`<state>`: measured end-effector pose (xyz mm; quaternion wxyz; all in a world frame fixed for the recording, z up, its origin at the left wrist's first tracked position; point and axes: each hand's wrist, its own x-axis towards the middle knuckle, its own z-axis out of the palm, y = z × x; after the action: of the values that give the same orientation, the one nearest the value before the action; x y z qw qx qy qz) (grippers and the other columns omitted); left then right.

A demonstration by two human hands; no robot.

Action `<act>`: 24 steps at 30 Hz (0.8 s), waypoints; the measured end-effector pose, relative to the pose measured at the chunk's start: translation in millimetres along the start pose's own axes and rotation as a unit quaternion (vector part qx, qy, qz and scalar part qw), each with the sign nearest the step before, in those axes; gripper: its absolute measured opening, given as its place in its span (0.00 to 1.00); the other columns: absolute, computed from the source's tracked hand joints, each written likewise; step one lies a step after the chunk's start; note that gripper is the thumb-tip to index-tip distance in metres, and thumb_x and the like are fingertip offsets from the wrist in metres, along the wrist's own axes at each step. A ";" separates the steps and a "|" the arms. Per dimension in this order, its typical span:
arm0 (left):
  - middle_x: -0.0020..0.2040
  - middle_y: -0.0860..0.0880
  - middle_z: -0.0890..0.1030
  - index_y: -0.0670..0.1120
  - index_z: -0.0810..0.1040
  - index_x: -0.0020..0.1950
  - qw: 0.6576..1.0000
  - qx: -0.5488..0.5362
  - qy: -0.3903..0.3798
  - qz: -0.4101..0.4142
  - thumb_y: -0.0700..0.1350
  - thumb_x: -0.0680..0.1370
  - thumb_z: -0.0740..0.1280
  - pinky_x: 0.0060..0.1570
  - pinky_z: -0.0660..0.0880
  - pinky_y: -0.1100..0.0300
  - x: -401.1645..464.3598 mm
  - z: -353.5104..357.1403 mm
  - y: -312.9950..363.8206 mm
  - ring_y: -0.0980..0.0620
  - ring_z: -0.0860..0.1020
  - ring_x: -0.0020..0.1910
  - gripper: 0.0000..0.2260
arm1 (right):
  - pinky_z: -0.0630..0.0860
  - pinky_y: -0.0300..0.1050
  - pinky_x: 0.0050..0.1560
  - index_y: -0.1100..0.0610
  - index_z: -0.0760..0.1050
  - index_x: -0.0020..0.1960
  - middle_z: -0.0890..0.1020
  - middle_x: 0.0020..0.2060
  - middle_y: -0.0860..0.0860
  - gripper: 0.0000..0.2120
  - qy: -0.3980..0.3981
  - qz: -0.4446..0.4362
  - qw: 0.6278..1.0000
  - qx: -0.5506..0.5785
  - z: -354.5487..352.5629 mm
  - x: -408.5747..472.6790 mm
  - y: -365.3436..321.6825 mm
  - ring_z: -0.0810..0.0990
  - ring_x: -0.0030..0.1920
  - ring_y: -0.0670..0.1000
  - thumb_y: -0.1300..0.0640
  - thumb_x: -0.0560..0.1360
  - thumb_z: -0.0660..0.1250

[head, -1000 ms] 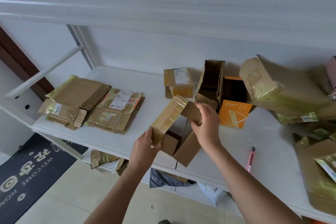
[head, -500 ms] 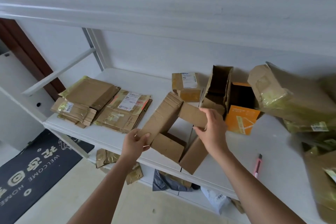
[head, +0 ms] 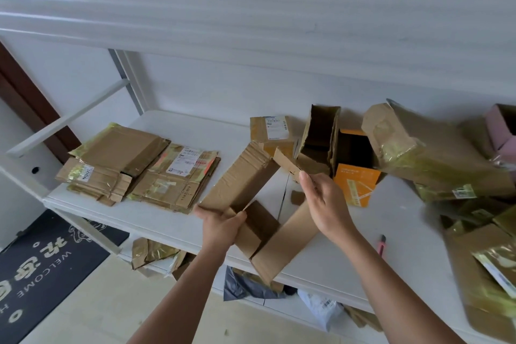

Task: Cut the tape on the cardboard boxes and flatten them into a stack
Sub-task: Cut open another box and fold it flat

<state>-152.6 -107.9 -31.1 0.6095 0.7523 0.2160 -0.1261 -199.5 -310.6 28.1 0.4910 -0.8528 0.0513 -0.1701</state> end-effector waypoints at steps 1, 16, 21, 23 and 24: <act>0.50 0.46 0.75 0.49 0.48 0.74 1.000 -0.005 -0.013 0.017 0.41 0.73 0.74 0.49 0.81 0.44 -0.5 0.2 3.3 0.47 0.79 0.49 0.40 | 0.66 0.42 0.31 0.61 0.73 0.40 0.73 0.32 0.57 0.23 0.006 0.012 1.000 0.013 -0.7 1.0 -0.3 0.72 0.31 0.50 0.44 0.80 0.55; 0.74 0.57 0.63 0.65 0.76 0.64 0.887 0.293 -0.211 0.288 0.24 0.73 0.55 0.59 0.73 0.64 -3.8 -67.7 41.2 0.57 0.66 0.70 0.37 | 0.83 0.50 0.49 0.48 0.72 0.60 0.79 0.55 0.54 0.25 -0.005 0.302 0.897 0.324 9.9 -32.0 25.0 0.83 0.54 0.58 0.75 0.75 0.61; 0.73 0.55 0.64 0.58 0.67 0.74 0.803 0.459 -0.285 0.253 0.37 0.81 0.58 0.70 0.63 0.58 -9.9 -24.6 -15.2 0.51 0.64 0.71 0.25 | 0.83 0.49 0.38 0.65 0.71 0.62 0.82 0.52 0.66 0.16 0.023 0.470 0.835 0.286 23.1 -49.2 79.2 0.86 0.44 0.61 0.72 0.76 0.57; 0.78 0.51 0.59 0.59 0.65 0.75 0.777 0.507 -0.291 0.233 0.39 0.81 0.59 0.75 0.56 0.52 -3.4 -9.2 -40.0 0.46 0.56 0.78 0.25 | 0.83 0.49 0.37 0.66 0.71 0.59 0.82 0.51 0.67 0.14 0.016 0.491 0.836 0.243 17.2 -50.5 91.3 0.86 0.42 0.61 0.71 0.76 0.55; 0.80 0.52 0.55 0.59 0.64 0.76 0.765 0.530 -0.293 0.218 0.39 0.81 0.59 0.76 0.54 0.49 -2.1 -3.5 -49.2 0.45 0.51 0.79 0.26 | 0.83 0.50 0.38 0.66 0.71 0.57 0.82 0.51 0.66 0.12 0.008 0.496 0.842 0.211 13.8 -51.6 94.4 0.86 0.41 0.60 0.71 0.76 0.54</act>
<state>-178.2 -96.8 -71.8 0.1586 0.9090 -0.2443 -0.2982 -235.6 -334.6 -71.3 0.6773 -0.5880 0.4343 0.0828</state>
